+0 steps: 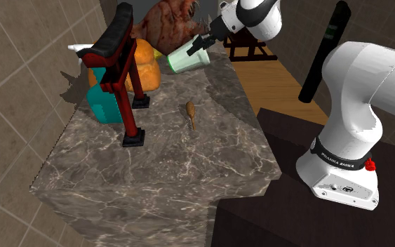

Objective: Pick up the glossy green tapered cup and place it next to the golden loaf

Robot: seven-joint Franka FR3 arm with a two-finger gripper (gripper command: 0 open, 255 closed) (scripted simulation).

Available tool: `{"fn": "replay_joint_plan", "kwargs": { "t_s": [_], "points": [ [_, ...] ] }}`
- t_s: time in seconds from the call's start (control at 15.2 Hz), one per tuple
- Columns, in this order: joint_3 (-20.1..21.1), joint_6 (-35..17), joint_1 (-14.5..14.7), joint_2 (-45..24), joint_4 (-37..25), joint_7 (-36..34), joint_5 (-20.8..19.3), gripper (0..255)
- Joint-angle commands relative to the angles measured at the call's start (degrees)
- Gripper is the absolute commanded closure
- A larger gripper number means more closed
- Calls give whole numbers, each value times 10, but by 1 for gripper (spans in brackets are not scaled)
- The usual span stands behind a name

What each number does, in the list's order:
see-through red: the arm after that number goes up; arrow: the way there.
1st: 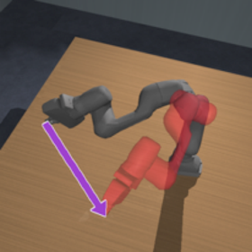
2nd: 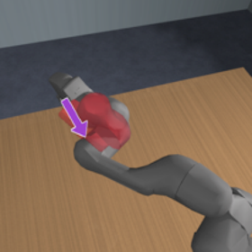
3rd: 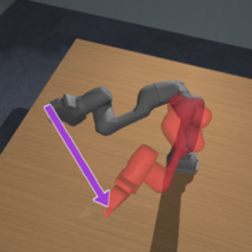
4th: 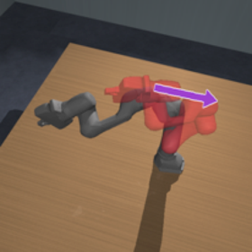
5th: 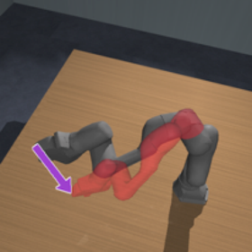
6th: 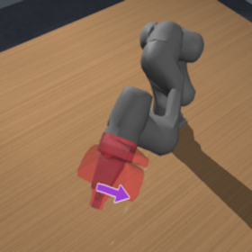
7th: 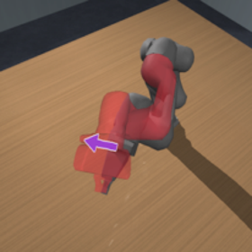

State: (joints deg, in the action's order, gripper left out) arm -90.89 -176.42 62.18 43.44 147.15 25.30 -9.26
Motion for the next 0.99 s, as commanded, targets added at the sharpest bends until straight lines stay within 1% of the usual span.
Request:
{"fn": "replay_joint_plan", "kwargs": {
  "t_s": [0.0, 0.46, 0.53, 0.86, 0.92],
  "points": [
    [-16, -8, 12, 1, 3, 5, -1, 255],
    [-17, -8, 12, 1, 3, 4, -1, 255],
    [-18, -8, 13, 1, 2, 5, -1, 0],
    [-17, -8, 12, 1, 3, 4, -1, 0],
    [11, 9, -26, 4, 12, 3, -4, 0]
  ]
}}
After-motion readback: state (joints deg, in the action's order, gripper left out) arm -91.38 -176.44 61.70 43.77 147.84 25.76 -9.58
